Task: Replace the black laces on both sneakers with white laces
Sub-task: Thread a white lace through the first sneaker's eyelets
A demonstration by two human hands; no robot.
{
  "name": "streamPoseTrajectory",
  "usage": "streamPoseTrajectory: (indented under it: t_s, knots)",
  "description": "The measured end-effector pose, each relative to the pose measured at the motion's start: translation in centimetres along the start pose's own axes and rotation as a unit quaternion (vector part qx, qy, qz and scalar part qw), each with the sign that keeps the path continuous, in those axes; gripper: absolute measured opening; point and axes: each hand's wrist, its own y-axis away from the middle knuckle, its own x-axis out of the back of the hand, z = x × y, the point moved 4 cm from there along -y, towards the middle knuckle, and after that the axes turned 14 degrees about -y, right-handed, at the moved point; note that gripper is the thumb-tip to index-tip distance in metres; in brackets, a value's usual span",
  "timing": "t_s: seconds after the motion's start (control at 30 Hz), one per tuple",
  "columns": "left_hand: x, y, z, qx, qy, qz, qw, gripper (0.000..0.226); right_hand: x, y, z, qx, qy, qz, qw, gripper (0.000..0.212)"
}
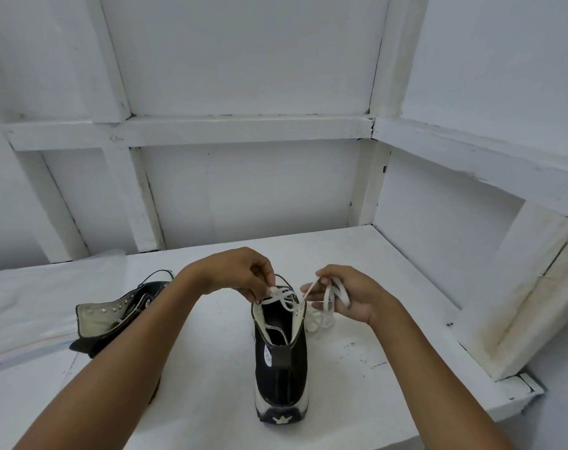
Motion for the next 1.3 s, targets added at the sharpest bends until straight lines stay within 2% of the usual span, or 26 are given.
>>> streamPoseTrajectory:
  t_s: [0.07, 0.17, 0.3, 0.4, 0.5, 0.63, 0.77, 0.93, 1.13, 1.3]
  knots:
    - [-0.1, -0.1, 0.1, -0.006, -0.026, -0.016, 1.000, 0.023, 0.2, 0.0, -0.3, 0.007, -0.108, -0.004, 0.994, 0.044]
    - [-0.3, -0.5, 0.2, -0.006, -0.080, -0.012, 0.997, 0.023, 0.5, -0.2, -0.4, 0.020, -0.125, 0.013, 0.992, 0.040]
    - [-0.6, -1.1, 0.3, -0.004, -0.103, -0.008, 0.995, 0.021, 0.6, -0.3, -0.1, 0.033, -0.027, 0.036, 0.998, 0.031]
    - [-1.0, -1.4, 0.7, -0.010, -0.136, -0.014, 0.991, 0.016, 0.3, -0.1, 0.1, 0.050, 0.100, 0.023, 0.993, 0.016]
    - [-1.5, -1.7, 1.3, -0.023, -0.194, -0.027, 0.980, 0.011, -0.2, 0.3, 0.2, 0.059, 0.237, -0.003, 0.970, 0.010]
    - [-2.3, -2.3, 2.1, -0.037, -0.263, -0.035, 0.963, 0.009, -0.8, 0.5, 0.4, 0.044, 0.367, -0.043, 0.928, 0.015]
    - [-2.6, -2.5, 2.4, -0.053, -0.288, -0.001, 0.956, 0.008, -1.1, 0.2, 0.3, 0.040, 0.412, -0.062, 0.908, 0.005]
    - [-2.7, -2.3, 2.9, -0.064, -0.296, 0.023, 0.953, 0.011, -1.9, -0.1, -0.1, 0.102, 0.463, -0.072, 0.878, 0.010]
    - [-2.3, -2.1, 2.7, -0.061, -0.228, -0.036, 0.971, 0.011, -1.4, -0.3, -0.7, 0.144, 0.508, -0.067, 0.847, 0.035]
    - [-2.3, -2.7, 2.0, -0.052, -0.234, -0.040, 0.970, 0.005, -1.9, 0.4, -0.7, 0.126, 0.501, -0.093, 0.851, 0.032]
